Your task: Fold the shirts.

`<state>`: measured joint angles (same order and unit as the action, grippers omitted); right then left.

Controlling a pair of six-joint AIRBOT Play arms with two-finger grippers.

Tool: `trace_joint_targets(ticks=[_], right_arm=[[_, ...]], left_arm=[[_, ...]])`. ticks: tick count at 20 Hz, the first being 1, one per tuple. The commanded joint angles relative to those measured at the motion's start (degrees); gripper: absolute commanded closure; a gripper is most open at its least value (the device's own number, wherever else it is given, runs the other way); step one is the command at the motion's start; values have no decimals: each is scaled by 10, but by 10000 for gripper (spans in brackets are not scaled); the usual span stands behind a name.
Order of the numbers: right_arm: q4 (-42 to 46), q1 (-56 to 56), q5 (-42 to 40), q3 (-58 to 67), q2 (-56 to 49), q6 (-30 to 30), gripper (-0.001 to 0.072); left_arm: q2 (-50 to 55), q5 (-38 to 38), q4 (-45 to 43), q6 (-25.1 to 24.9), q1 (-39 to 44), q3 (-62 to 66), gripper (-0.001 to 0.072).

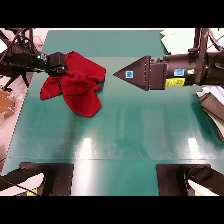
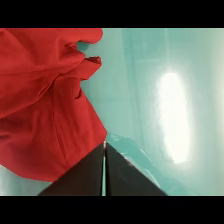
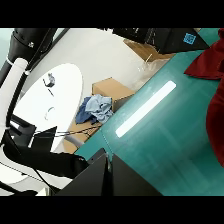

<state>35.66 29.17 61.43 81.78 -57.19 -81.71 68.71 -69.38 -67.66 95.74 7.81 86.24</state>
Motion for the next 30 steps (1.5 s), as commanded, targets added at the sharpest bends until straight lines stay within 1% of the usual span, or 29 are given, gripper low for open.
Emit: trace_joint_targets(ticks=[1, 15, 17, 19, 20, 21, 24, 25, 27, 28, 29, 30], right_arm=[[0, 0, 0, 0, 0, 0, 674], [-1, 0, -5, 0, 0, -1, 674], [0, 0, -53, 0, 0, -1, 673], [0, 0, -117, 0, 0, 0, 674], [11, 0, -135, 0, 0, 2, 675], [45, 0, -150, 0, -2, 2, 675], [135, 0, -130, 0, -26, 2, 676], [141, 0, -119, 0, -42, 2, 692], [157, 0, -101, 0, -85, 3, 691], [164, 0, -90, 0, -112, 3, 683], [158, -5, -73, 0, -135, 2, 672], [135, -14, -48, 0, -156, 4, 497]], left_arm=[[0, 0, 0, 0, 0, 1, 683], [0, 0, 0, 0, 0, 1, 684], [0, 3, 0, 0, 0, 1, 683], [0, 39, -6, -2, 0, 0, 684], [0, 59, -7, -2, 0, 0, 683], [0, 68, -6, -2, 0, 0, 684], [0, 77, 21, 3, 0, 0, 684], [0, 88, 35, 2, 0, 0, 684], [1, 100, 34, 3, 0, 0, 684], [4, 81, 16, 13, 0, -2, 683], [11, 49, -30, 53, 0, -8, 682], [22, 13, -95, 90, 0, -26, 474]])
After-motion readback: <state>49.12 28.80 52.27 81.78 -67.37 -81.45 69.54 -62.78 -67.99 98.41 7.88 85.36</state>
